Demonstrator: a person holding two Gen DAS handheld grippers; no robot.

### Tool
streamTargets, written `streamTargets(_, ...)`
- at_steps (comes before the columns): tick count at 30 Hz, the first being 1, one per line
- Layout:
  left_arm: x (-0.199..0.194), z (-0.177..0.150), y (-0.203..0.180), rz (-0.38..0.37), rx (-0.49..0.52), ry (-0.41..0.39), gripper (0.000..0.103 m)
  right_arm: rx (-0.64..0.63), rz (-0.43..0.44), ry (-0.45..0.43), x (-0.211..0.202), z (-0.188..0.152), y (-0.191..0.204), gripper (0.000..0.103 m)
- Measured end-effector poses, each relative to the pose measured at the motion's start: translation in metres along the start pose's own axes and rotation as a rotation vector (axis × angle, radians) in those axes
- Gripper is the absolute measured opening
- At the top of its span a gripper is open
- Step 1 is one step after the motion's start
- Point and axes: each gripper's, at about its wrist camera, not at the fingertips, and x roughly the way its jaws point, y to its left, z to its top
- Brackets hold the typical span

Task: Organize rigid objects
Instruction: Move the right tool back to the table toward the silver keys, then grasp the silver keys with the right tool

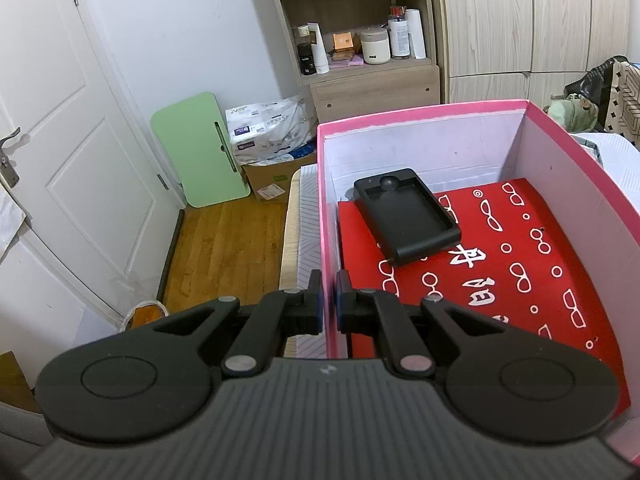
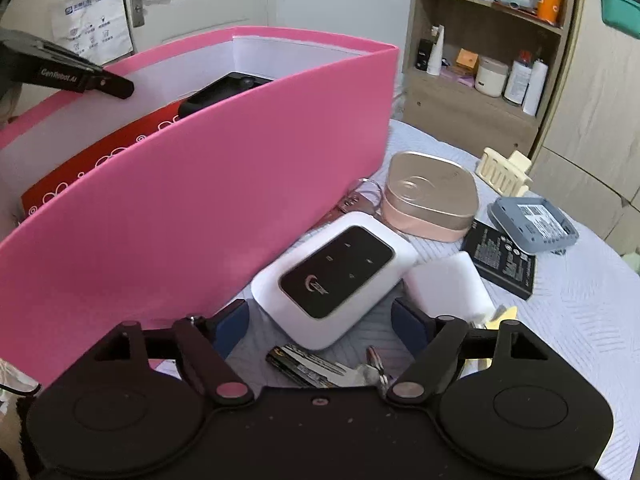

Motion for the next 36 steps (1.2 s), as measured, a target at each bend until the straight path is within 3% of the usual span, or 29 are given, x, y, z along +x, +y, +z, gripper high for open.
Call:
streamTargets(14, 0.0, 0.0, -0.001, 0.002, 0.005, 0.0, 0.006, -0.051, 0.004, -0.095, -0.047, -0.025, 0.006, 0.081)
streamTargets(17, 0.0, 0.0, -0.001, 0.004, 0.006, 0.0, 0.006, -0.013, 0.004, -0.11, -0.046, -0.022, -0.003, 0.072)
streamTargets(20, 0.0, 0.0, -0.001, 0.003, 0.006, 0.0, 0.006, 0.067, 0.016, -0.101, -0.041, -0.017, -0.019, 0.05)
streamTargets(22, -0.001, 0.0, -0.001, 0.003, 0.006, 0.0, 0.006, 0.111, 0.022, -0.077, -0.037, -0.017, -0.028, 0.028)
streamTargets(25, -0.001, 0.0, -0.002, 0.005, 0.009, 0.001, 0.006, 0.119, 0.014, -0.035, -0.031, -0.021, -0.031, 0.005)
streamTargets(36, 0.0, 0.0, -0.002, 0.004, 0.008, 0.002, 0.006, 0.176, 0.037, -0.197, -0.057, 0.002, -0.044, 0.004)
